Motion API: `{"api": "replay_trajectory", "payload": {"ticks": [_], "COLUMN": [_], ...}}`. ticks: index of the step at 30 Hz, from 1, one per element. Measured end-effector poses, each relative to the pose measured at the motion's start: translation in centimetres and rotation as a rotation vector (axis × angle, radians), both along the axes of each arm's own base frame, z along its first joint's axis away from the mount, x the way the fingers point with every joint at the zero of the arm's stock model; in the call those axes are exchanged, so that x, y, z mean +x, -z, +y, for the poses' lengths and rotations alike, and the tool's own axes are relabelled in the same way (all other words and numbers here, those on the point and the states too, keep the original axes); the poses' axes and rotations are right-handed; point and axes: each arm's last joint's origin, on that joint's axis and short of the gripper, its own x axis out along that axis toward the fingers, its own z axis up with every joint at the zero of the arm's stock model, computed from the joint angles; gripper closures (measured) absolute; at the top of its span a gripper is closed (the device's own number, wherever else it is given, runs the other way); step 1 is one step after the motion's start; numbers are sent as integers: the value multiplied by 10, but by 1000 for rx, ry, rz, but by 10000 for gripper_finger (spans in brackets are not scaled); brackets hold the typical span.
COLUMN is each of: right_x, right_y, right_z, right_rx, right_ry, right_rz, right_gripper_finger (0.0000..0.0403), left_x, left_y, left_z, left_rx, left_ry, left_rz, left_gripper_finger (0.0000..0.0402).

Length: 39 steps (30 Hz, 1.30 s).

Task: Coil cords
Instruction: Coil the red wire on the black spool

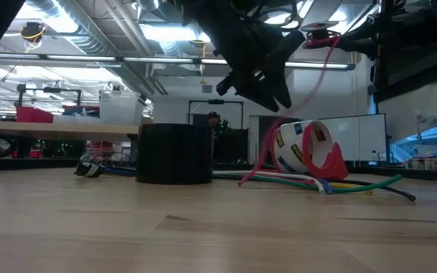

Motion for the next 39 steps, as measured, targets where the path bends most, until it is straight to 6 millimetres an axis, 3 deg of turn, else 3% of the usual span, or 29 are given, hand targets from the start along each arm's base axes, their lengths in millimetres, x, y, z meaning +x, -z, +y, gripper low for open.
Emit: {"api": "replay_trajectory", "payload": {"ticks": [8, 18, 23, 27, 34, 39], "right_x": [0, 0, 0, 0, 0, 0], "right_y": [0, -1, -1, -2, -3, -3], "right_z": [0, 0, 0, 0, 0, 0], "right_rx": [0, -1, -1, -3, -4, -3], "right_ry": [0, 0, 0, 0, 2, 4], "right_rz": [-4, -12, -12, -23, -34, -25], "right_gripper_finger": [400, 400, 400, 400, 400, 400], "left_x": [13, 26, 35, 38, 38, 36], "left_y": [16, -1, 5, 16, 15, 15], "left_z": [-2, -4, 3, 2, -6, -4], "left_rx": [4, 207, 207, 200, 194, 247], "left_ry": [7, 54, 36, 50, 62, -38], "left_rz": [-47, -213, -292, -271, -283, -264], "left_gripper_finger": [273, 272, 272, 273, 272, 273]}}
